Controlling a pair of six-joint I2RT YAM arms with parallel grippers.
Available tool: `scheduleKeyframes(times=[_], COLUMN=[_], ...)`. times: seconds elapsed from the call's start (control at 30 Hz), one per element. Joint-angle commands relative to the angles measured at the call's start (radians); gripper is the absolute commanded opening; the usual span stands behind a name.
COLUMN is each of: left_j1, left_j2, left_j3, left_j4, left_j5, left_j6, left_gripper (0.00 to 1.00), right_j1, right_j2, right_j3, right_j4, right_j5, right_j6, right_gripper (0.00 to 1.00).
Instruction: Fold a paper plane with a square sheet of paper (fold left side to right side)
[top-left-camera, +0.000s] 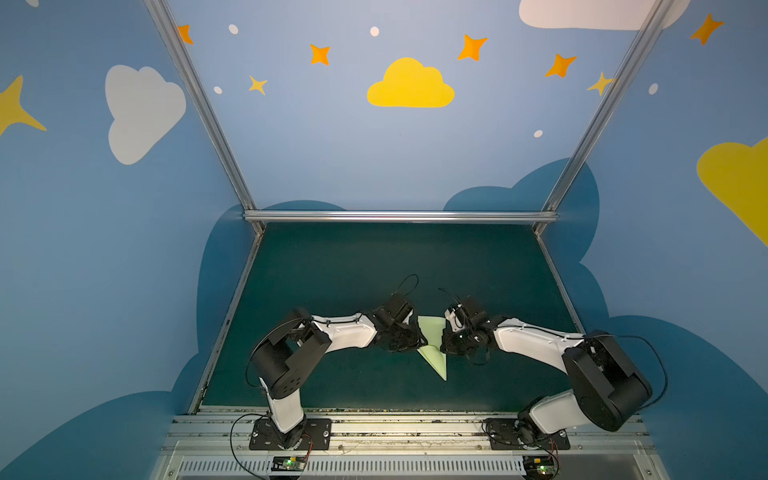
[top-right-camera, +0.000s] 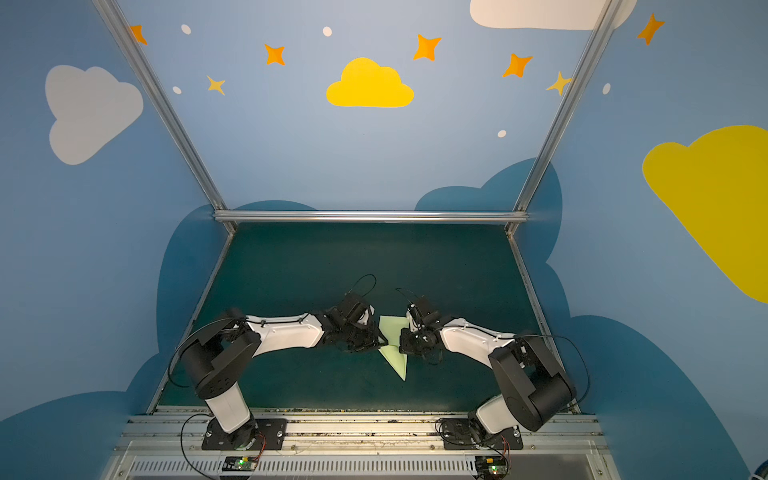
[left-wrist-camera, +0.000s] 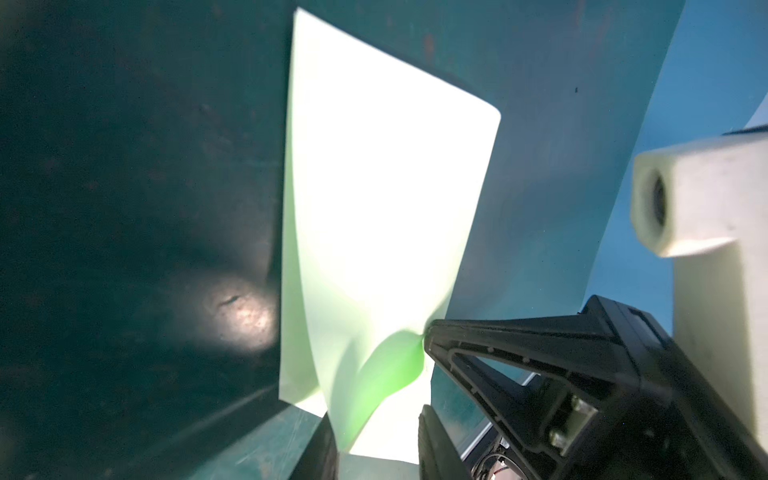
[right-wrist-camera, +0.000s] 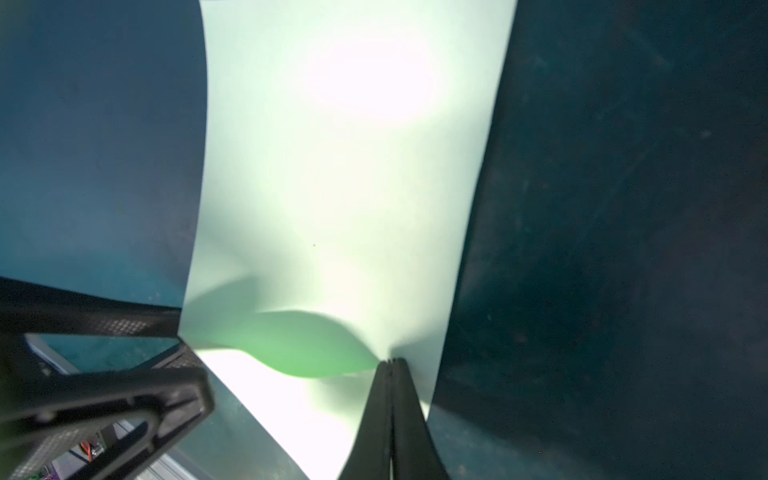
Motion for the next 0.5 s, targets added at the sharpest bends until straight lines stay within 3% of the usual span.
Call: scheduleKeyframes(times=[0.0, 0.4, 0.47], left_j1=[0.003, 0.003, 0.004], left_j2=[0.008, 0.004, 0.000], left_j3=[0.013, -0.005, -0.001], left_j4=[-0.020, -0.034, -0.043], left_j5=[0.000, -0.020, -0.023], left_j6=[0.027, 0.055, 0.061], left_gripper=[0.31, 0.04, 0.04], right_j1=[0.002, 0.001, 0.001], right_j2=[0.046, 0.023, -0.012], right_j3=[-0.036, -0.003, 0.027], right_j4=[-0.012, -0.044, -0.078], right_j5=[0.015, 0.008, 0.008], right_j6=[-0.010, -0.018, -0.027], right_gripper=[0.00, 0.00, 0.00])
